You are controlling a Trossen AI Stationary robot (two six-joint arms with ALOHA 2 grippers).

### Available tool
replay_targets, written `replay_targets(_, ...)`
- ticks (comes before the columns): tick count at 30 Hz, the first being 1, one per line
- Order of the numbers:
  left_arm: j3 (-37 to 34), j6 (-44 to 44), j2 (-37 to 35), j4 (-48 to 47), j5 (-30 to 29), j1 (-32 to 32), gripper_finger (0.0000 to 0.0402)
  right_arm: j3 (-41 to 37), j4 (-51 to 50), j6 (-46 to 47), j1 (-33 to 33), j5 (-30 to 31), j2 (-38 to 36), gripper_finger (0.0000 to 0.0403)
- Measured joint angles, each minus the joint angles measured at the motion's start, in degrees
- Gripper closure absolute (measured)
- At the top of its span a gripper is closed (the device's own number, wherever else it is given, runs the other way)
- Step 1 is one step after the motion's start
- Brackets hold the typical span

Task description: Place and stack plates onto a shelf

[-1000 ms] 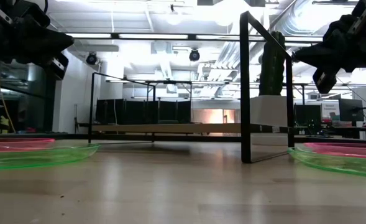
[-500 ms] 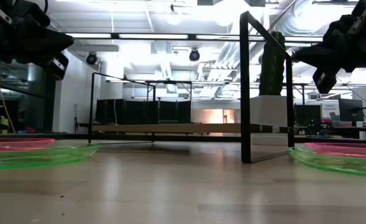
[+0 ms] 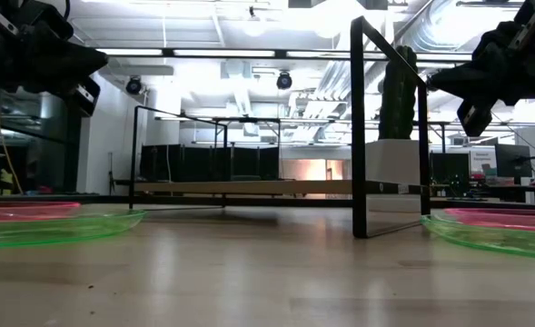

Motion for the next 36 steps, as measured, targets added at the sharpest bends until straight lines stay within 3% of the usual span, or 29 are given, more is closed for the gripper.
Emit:
replay_targets(10, 0.0, 0.0, 0.0, 0.0, 0.0, 0.0, 0.0401, 0.0, 0.5, -0.1, 0.0, 1.5, 0.0, 0.0402)
replay_targets(12, 0.0, 0.0, 0.0, 0.0, 0.0, 0.0, 0.0401, 0.0, 1.3, -1.4, 0.1, 6.6, 0.0, 0.0402)
replay_targets(17, 0.0, 0.0, 0.0, 0.0, 0.0, 0.0, 0.0401, 0.0, 5.9, -8.1, 0.0, 26.0, 0.0, 0.0402)
replay_targets(20, 0.0, 0.0, 0.0, 0.0, 0.0, 0.0, 0.0401, 0.0, 7.8, -9.0, 0.0, 30.7, 0.0, 0.0402)
replay_targets(36, 0.0, 0.0, 0.0, 0.5, -0.2, 0.0, 0.0401, 0.0, 12.0, -7.9, 0.0, 26.3, 0.0, 0.0402)
